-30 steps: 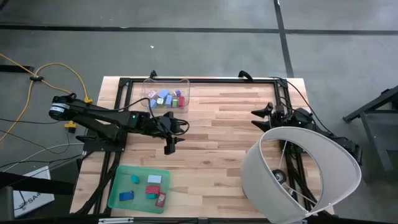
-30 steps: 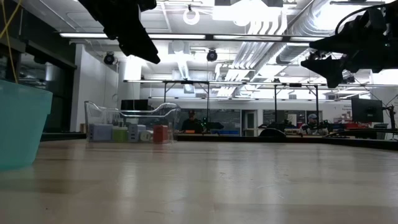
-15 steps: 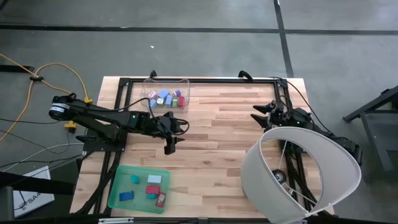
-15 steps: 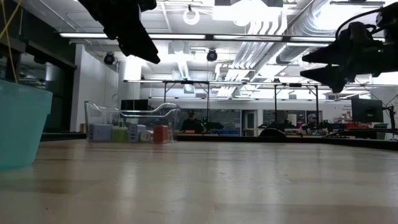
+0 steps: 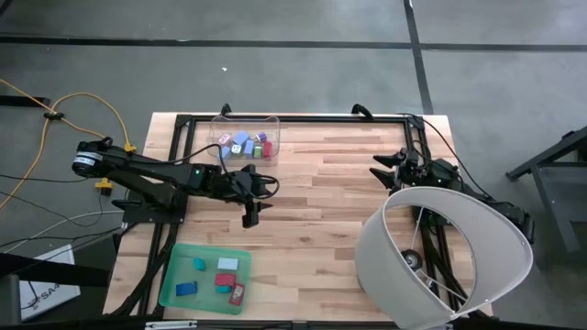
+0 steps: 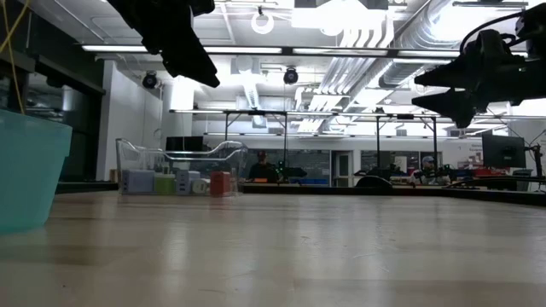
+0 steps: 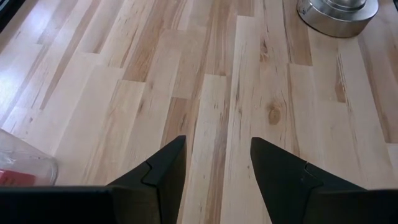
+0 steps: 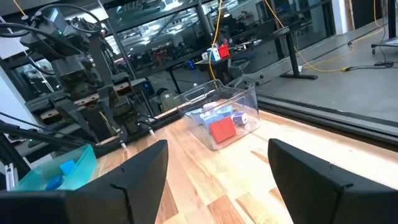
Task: Pick & Place Office items
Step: Return to Home Position
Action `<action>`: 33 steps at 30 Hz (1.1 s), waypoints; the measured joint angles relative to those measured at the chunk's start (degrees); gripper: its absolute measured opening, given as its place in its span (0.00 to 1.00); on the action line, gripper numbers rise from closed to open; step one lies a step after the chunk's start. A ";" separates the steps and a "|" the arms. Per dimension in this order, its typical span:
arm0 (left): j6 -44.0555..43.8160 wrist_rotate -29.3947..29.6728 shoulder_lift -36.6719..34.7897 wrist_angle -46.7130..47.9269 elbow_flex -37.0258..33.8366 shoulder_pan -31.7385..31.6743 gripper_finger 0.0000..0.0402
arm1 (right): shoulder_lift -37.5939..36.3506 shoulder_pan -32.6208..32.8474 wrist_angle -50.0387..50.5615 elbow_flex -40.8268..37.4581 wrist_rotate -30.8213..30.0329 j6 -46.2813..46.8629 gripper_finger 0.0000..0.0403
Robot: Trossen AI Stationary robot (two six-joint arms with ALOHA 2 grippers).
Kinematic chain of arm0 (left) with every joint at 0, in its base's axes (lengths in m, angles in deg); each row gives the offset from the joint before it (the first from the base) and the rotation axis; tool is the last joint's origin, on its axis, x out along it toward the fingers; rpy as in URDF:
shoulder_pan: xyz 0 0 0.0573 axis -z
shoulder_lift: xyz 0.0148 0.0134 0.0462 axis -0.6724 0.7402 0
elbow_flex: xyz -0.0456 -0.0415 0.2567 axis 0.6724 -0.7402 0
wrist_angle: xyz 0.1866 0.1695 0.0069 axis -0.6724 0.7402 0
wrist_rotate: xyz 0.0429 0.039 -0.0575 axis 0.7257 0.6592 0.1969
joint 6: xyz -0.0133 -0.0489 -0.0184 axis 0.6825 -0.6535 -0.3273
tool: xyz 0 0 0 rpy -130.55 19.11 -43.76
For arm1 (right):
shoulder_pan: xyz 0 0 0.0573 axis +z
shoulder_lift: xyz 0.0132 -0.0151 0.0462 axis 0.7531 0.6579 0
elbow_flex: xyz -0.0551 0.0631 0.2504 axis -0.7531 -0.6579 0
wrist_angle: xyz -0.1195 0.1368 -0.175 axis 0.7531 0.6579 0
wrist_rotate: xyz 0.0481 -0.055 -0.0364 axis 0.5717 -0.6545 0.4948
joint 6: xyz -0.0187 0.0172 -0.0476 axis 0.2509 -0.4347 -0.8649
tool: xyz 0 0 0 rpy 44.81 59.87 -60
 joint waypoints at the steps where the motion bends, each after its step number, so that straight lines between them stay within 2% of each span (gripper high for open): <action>1: 0.00 0.01 0.00 0.00 0.00 0.02 0.43 | 0.00 0.00 0.02 0.00 0.01 0.00 0.65; 20: 1.36 0.01 0.00 0.01 0.00 0.00 0.43 | 0.02 0.00 -0.30 -0.09 0.30 -0.03 0.65; 29: 5.83 -0.06 0.00 0.02 0.00 0.00 0.43 | 0.02 0.00 -0.44 -0.09 0.39 -0.02 0.65; 33: 8.00 -5.03 -2.42 0.26 -0.04 -1.35 0.43 | 0.02 0.00 -0.46 -0.09 0.45 -0.02 0.65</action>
